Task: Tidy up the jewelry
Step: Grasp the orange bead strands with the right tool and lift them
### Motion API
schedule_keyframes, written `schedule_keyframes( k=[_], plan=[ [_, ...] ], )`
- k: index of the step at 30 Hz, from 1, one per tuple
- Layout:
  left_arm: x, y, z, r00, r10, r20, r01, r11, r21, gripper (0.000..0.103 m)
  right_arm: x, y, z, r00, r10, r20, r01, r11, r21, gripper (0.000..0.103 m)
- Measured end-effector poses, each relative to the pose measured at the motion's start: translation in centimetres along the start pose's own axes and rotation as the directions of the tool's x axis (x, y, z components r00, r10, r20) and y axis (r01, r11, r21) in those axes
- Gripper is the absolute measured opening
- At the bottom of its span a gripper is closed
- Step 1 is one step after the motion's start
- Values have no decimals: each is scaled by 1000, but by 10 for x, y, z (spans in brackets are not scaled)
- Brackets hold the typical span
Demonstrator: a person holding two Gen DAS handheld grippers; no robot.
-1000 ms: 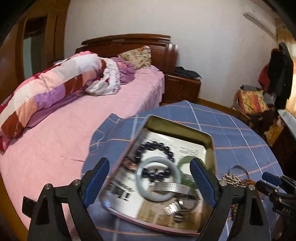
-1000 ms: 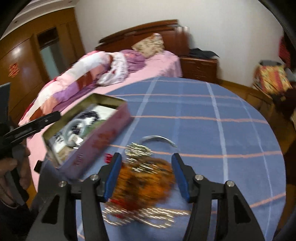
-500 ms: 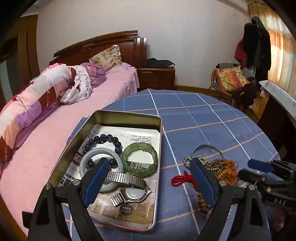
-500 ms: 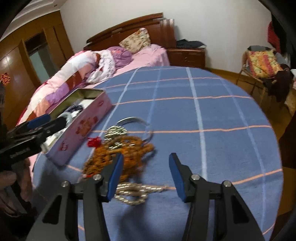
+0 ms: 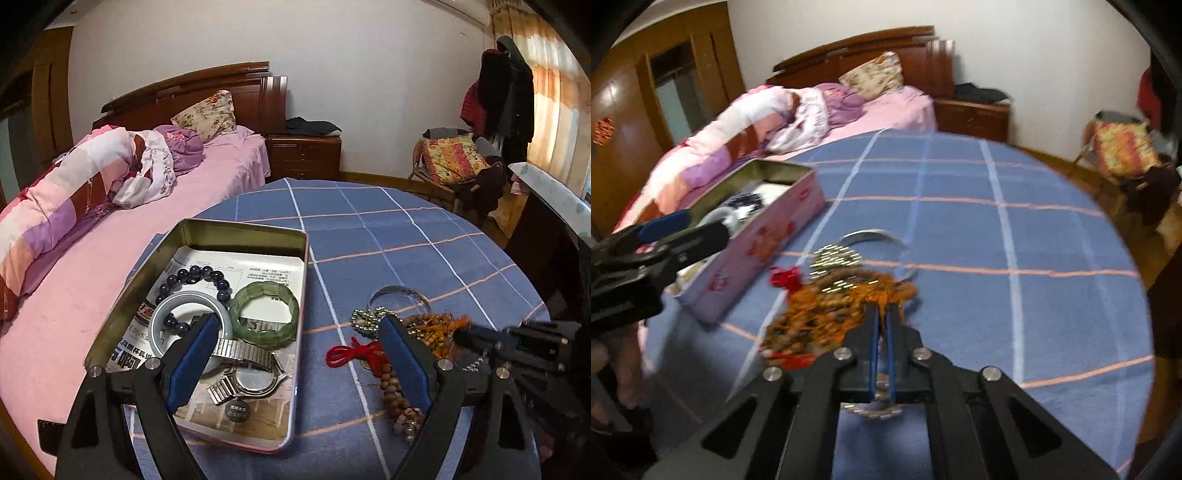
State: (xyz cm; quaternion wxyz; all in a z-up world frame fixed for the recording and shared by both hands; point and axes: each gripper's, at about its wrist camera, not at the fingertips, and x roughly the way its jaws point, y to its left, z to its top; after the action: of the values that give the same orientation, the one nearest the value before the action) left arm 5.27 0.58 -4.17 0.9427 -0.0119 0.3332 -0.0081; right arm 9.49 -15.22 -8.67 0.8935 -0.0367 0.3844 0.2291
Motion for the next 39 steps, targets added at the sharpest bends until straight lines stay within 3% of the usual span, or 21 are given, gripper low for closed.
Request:
schedule_keyframes(
  k=[7,8,11,12,13,14,20,21,22,25,30,35,39],
  plan=[
    [3,-8,-1,1000,-11,-10,11,1000,15,89,-12,-34,5,994,-100,33,98,993,69,4],
    [3,-9,-1,1000,-10,-9,10,1000,16,89,-13,-38,6,995,-97,30,94,992,81,4],
    [4,-10,0,1000,-4,-9,4,1000,17,89,-16,-43,10,999,-12,40,7,991,134,17],
    [4,-10,0,1000,2,-11,-2,1000,18,89,-16,-40,11,999,12,42,-18,991,133,41],
    [5,-10,0,1000,6,-14,-6,1000,17,89,-15,-33,13,998,37,42,-42,992,119,71],
    [6,-8,0,1000,9,-16,-9,1000,16,89,-14,-25,14,998,45,46,-50,994,100,79],
    [7,0,1,998,58,-18,-58,998,5,89,20,13,11,996,38,-80,-38,999,-1,60],
    [7,2,0,998,63,-18,-63,998,2,89,26,14,9,995,36,-94,-37,999,-13,50],
    [7,5,0,997,68,-20,-68,998,-5,89,29,15,7,994,37,-103,-38,999,-14,28],
    [6,14,0,998,63,-18,-63,998,-27,89,22,13,5,995,56,-85,-57,998,-13,19],
    [3,16,0,999,46,-6,-46,998,-37,89,-9,1,11,998,57,23,-58,998,21,17],
    [-1,4,-1,1000,27,2,-26,1000,-5,89,-34,-22,17,995,-27,100,22,998,59,17],
    [3,-12,-2,1000,15,-7,-15,999,35,89,-32,-39,18,988,-104,111,95,992,85,17]
  ],
)
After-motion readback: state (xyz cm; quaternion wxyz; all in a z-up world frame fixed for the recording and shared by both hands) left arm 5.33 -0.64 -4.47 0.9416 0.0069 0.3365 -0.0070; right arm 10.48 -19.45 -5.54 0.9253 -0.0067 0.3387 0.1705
